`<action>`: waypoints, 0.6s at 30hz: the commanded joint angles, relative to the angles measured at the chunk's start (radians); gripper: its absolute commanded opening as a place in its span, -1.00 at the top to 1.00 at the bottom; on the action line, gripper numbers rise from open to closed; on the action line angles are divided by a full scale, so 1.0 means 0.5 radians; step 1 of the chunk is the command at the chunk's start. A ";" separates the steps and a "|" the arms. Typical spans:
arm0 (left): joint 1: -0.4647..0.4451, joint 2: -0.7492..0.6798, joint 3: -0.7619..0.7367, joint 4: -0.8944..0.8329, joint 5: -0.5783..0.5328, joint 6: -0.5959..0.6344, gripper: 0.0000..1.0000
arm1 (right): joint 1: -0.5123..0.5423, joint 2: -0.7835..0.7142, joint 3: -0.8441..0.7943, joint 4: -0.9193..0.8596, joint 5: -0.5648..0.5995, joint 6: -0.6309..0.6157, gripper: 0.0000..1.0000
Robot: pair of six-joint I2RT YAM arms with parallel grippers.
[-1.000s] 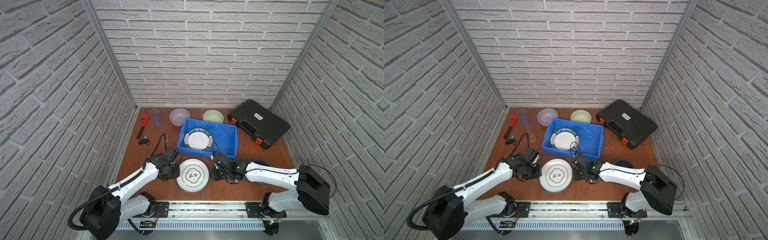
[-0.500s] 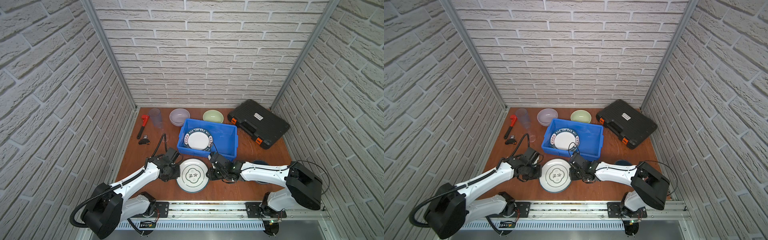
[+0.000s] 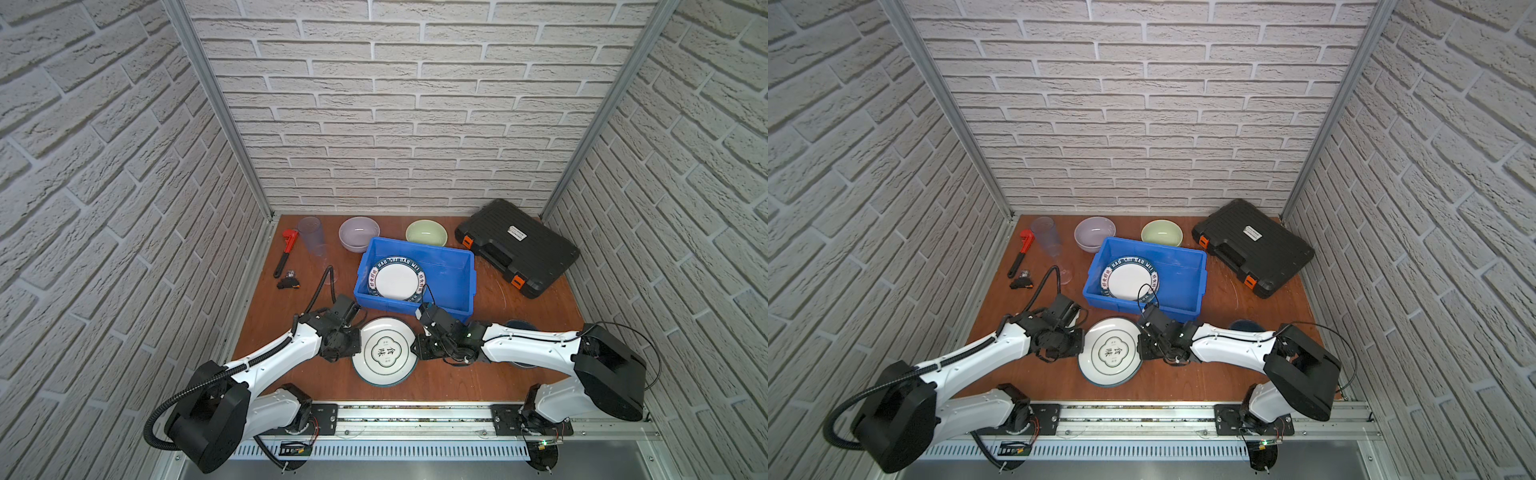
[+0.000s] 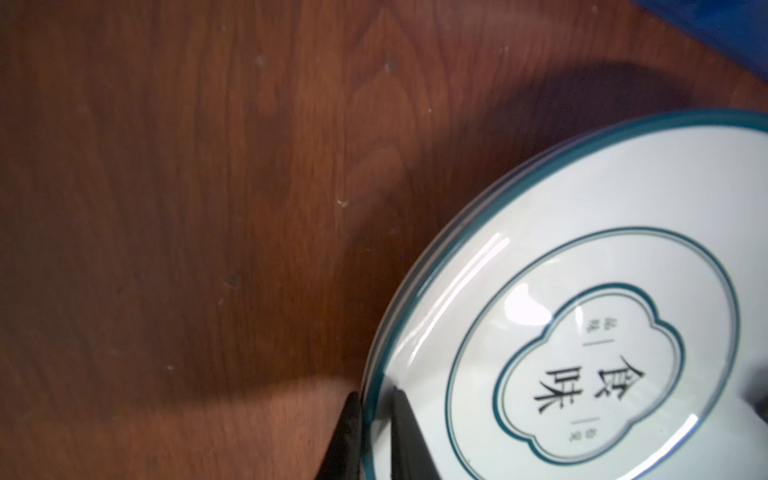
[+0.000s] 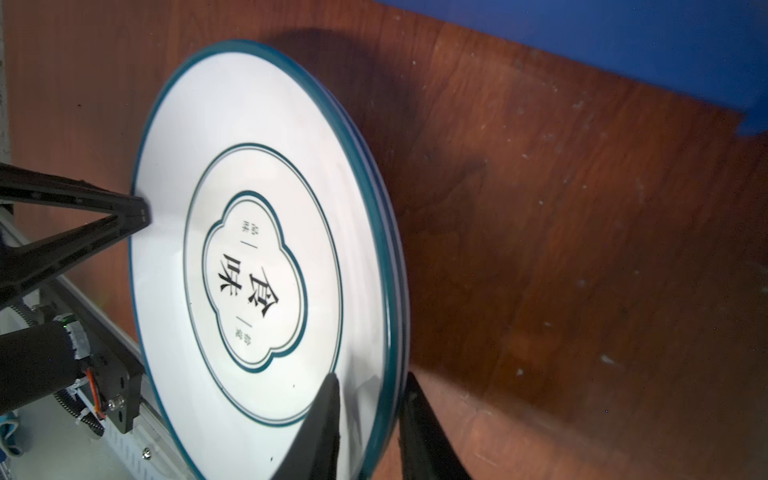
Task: Place the mixed dishes into the plastic bin
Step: 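Grip the white plate stack's rim with left gripper while right gripper grips opposite rim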
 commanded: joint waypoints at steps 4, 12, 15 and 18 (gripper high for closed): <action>-0.010 0.056 -0.101 0.029 -0.027 0.010 0.73 | 0.008 -0.055 -0.055 0.212 -0.086 0.034 0.46; -0.010 0.056 -0.103 0.025 -0.030 0.010 0.73 | 0.008 -0.081 -0.038 0.158 -0.073 0.038 0.46; -0.013 0.053 -0.104 0.019 -0.033 0.007 0.73 | 0.007 -0.139 0.061 -0.139 0.039 -0.027 0.32; -0.013 0.047 -0.104 0.016 -0.036 0.004 0.74 | 0.008 -0.231 0.155 -0.381 0.140 -0.096 0.22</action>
